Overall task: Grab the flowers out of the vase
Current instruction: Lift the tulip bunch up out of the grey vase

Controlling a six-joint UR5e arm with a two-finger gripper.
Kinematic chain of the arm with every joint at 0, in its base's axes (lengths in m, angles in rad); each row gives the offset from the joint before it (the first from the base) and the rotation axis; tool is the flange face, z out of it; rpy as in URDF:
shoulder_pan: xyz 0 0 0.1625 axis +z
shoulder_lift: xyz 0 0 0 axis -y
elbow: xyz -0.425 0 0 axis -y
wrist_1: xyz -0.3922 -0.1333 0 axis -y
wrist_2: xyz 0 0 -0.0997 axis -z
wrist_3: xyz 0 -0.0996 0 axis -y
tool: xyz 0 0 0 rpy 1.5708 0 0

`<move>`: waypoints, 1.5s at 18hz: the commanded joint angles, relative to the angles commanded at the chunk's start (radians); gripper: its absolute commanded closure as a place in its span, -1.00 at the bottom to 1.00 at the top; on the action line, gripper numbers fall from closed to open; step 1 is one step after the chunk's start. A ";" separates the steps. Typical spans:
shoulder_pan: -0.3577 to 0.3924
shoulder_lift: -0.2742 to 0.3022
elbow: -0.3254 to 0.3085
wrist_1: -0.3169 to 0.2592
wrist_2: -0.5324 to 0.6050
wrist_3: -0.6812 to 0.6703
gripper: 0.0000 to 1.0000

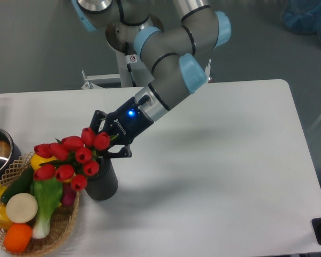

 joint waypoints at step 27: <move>0.132 0.029 0.124 -0.008 -0.213 -0.235 0.77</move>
